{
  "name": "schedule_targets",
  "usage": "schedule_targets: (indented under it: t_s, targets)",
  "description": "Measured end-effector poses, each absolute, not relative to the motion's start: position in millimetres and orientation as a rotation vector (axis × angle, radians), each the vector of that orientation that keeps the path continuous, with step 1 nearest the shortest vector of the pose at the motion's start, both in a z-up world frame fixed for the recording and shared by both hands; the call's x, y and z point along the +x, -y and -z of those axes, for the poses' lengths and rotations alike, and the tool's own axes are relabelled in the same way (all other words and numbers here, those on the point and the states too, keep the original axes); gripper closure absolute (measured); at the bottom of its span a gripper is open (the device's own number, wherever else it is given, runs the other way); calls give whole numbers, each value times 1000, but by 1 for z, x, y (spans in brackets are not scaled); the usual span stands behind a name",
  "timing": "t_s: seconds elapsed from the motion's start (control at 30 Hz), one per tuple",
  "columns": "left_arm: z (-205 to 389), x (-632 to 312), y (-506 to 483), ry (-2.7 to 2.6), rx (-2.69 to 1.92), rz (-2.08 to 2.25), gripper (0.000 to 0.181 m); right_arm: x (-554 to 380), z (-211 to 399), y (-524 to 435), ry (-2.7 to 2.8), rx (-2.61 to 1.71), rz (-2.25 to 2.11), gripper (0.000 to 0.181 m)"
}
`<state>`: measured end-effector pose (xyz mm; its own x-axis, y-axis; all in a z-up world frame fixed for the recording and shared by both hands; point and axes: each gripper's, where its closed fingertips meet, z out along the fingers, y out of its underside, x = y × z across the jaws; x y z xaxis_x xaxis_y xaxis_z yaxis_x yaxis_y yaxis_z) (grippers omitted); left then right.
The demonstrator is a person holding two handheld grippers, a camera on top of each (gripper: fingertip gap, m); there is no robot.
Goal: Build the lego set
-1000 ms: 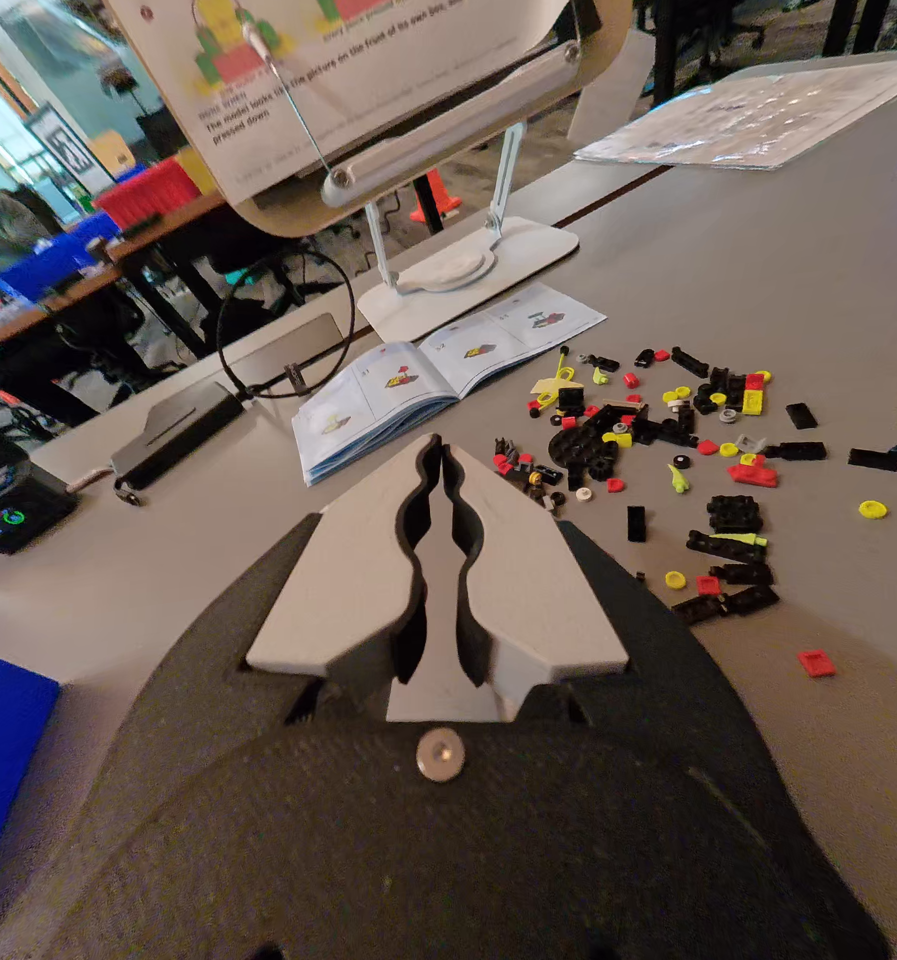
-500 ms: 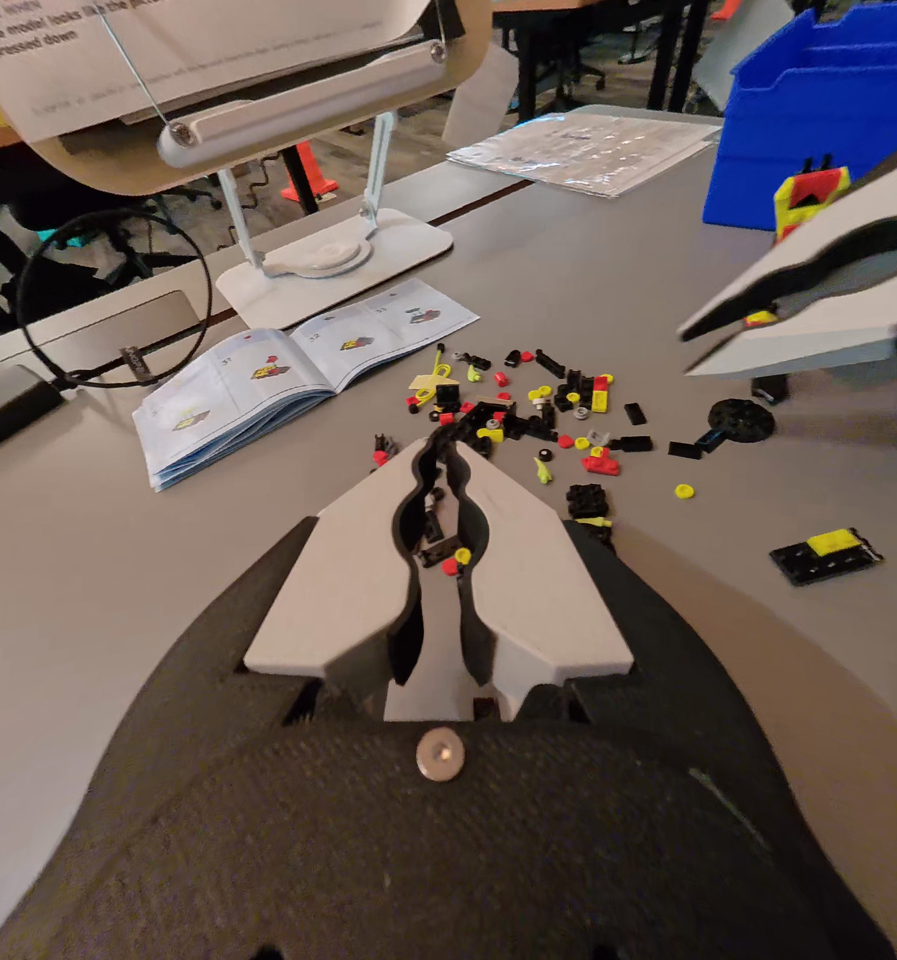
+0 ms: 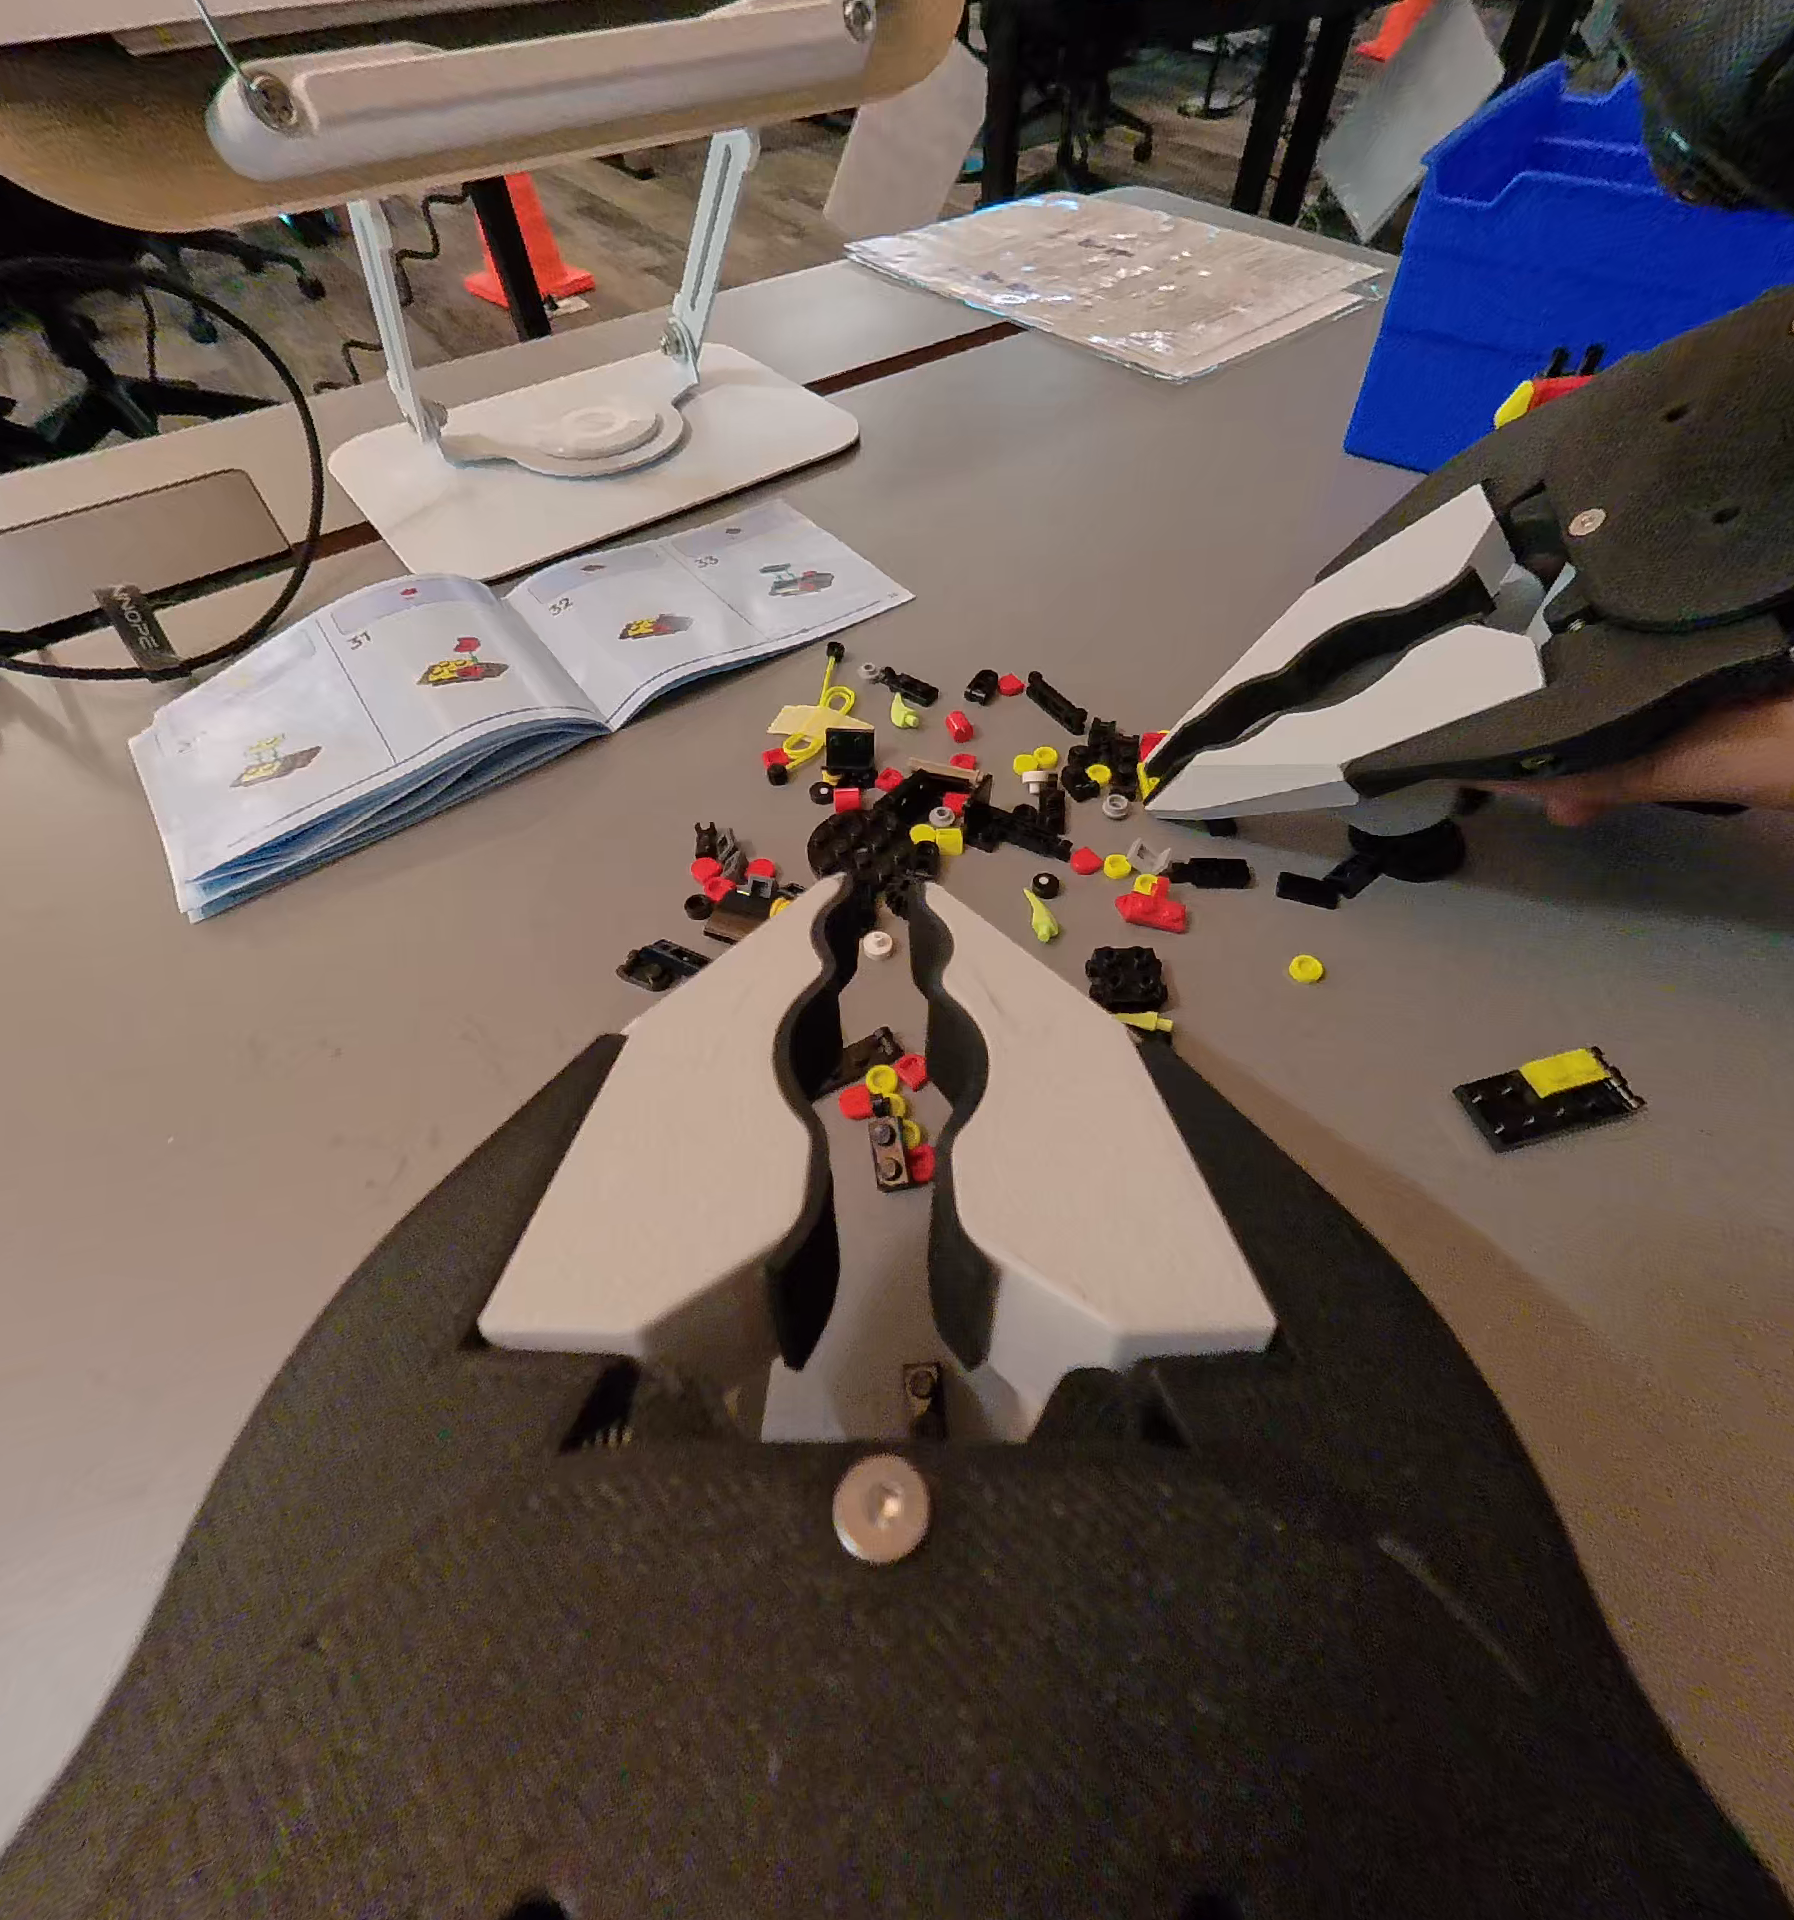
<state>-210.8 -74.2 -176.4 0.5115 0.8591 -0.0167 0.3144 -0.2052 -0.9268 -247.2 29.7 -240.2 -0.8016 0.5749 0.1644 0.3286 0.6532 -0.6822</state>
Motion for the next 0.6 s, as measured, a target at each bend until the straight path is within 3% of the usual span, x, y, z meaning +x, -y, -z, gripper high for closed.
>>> schedule_targets:
  t_s: [0.17, 0.3, 0.37, 0.47, 0.6]
  targets:
    - [176, -209, 71, 972, -1764, -672, 175, -242, 228, -24, 2497, -677, -1005, 174]
    - [166, -200, 56, 881, -1727, -593, 173, -216, 179, 3, 2461, -596, -1450, 174]
    - [159, -192, 44, 813, -1695, -508, 165, -193, 152, 15, 2468, -554, -1767, 174]
    - [144, -181, 30, 717, -1653, -454, 138, -178, 126, 15, 2446, -656, -2140, 174]
    - [127, -171, 23, 576, -1627, -576, 136, -178, 117, 12, 2394, -925, -2397, 174]
